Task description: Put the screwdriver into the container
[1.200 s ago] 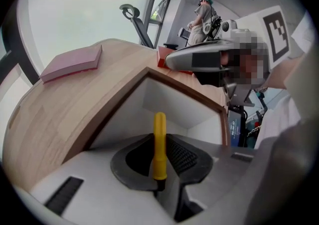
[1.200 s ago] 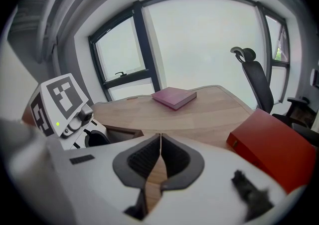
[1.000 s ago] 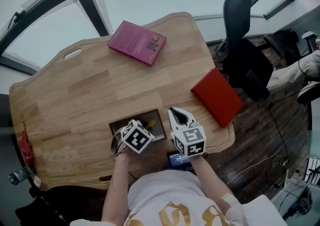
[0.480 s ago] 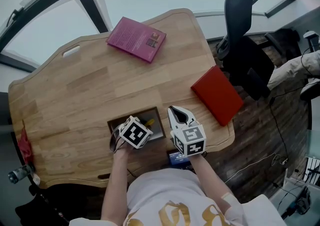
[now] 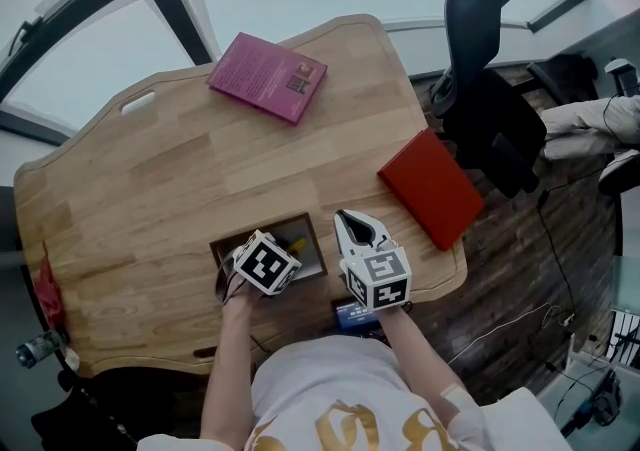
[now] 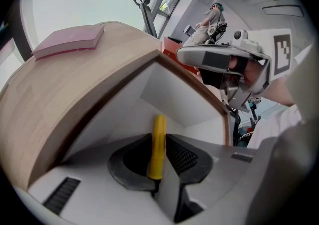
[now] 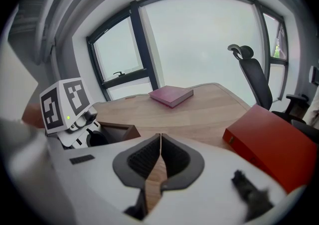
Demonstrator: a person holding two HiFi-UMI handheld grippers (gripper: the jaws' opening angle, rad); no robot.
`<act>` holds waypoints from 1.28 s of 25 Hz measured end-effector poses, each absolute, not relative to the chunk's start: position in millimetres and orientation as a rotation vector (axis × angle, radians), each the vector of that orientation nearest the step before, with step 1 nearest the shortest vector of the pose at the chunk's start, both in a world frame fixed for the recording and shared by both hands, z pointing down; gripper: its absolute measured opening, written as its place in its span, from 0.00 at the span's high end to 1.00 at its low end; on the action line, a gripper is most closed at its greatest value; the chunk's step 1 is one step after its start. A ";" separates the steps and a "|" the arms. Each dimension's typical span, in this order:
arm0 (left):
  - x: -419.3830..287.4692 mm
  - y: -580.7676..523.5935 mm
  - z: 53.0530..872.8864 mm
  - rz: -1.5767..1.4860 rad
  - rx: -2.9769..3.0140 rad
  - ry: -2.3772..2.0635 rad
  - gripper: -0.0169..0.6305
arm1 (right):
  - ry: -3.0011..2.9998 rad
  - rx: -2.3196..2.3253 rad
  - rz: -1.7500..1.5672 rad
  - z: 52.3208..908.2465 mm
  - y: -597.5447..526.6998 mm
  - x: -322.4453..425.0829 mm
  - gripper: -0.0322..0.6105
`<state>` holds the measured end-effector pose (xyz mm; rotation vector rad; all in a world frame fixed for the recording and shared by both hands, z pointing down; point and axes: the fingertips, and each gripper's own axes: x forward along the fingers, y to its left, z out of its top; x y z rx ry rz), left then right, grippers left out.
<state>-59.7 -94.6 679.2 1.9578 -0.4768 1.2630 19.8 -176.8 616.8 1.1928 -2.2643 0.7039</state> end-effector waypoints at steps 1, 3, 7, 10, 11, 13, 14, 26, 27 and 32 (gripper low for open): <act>-58.9 -95.0 679.5 1.258 1.961 -0.478 0.85 | -2.264 1.192 0.704 616.7 -176.7 20.2 0.90; -58.8 -95.2 680.1 1.252 1.957 -0.485 0.81 | -2.265 1.191 0.705 616.1 -176.8 20.4 0.90; -59.2 -96.6 678.8 1.241 1.958 -0.499 0.81 | -2.270 1.183 0.710 614.1 -177.3 20.3 0.90; -59.2 -96.6 673.6 1.211 1.964 -0.506 0.81 | -2.271 1.183 0.719 612.8 -176.8 21.5 0.90; -58.3 -96.6 671.3 1.194 1.971 -0.503 0.81 | -2.270 1.186 0.720 612.3 -176.8 21.8 0.90; -57.9 -95.9 667.2 1.178 1.985 -0.498 0.82 | -2.272 1.190 0.718 610.2 -176.4 21.8 0.90; -58.9 -95.6 665.5 1.180 1.991 -0.501 0.82 | -2.275 1.192 0.714 608.4 -176.1 21.6 0.90; -80.6 -113.0 637.7 1.070 2.071 -0.755 0.93 | -2.313 1.233 0.658 582.9 -162.4 23.4 0.90; -82.0 -113.8 635.3 1.055 2.079 -0.775 0.93 | -2.318 1.235 0.651 580.4 -161.1 22.6 0.90; -84.4 -116.5 622.1 0.956 2.111 -0.858 0.93 | -2.352 1.242 0.624 568.0 -153.7 20.3 0.90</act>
